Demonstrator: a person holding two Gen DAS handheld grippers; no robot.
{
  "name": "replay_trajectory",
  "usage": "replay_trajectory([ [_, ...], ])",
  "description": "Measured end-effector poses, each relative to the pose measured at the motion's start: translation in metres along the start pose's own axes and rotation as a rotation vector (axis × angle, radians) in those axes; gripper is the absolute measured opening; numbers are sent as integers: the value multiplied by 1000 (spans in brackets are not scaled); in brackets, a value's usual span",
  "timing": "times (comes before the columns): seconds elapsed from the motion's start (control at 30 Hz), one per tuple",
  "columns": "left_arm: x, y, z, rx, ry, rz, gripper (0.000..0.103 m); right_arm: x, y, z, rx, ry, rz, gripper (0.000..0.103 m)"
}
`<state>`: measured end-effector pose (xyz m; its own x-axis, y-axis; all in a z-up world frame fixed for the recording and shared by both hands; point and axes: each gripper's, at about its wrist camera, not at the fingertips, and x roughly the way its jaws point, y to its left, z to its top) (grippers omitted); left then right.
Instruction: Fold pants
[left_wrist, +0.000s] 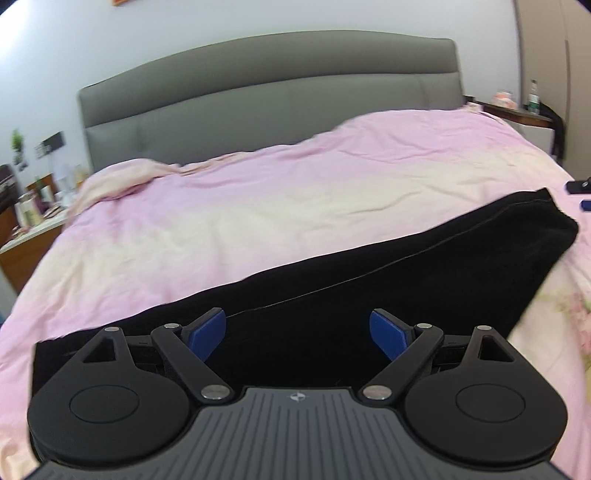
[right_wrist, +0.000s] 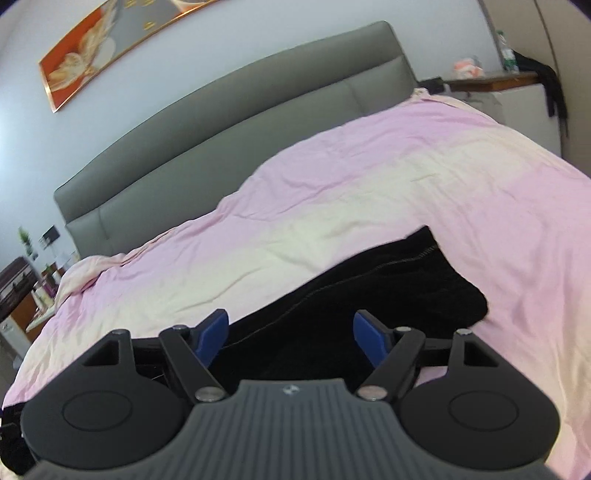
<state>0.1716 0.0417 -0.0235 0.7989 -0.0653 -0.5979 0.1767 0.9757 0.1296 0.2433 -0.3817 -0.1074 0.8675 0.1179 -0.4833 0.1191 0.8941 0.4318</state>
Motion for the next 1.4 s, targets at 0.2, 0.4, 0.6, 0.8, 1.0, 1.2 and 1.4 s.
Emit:
replay_trajectory([
  [0.2,48,-76,23,-2,59,-64,103,29,-85,-18,352,68,-33,69],
  [0.4,87,-139,24,-23,135,-58,103,67,-133,-39,653,105,30,69],
  [0.6,123,-170,23,-51,204,-71,103,98,-155,-54,789,66,144,65],
  [0.8,154,-173,15,-164,288,-34,103,113,-151,-44,787,22,212,56],
  [1.0,169,-178,8,-175,362,1,103,117,-148,-40,769,25,189,23],
  [1.2,122,-167,26,-271,141,52,96,109,-133,-23,654,17,129,19],
  [1.4,152,-179,13,-205,301,12,91,109,-138,-26,697,25,135,19],
])
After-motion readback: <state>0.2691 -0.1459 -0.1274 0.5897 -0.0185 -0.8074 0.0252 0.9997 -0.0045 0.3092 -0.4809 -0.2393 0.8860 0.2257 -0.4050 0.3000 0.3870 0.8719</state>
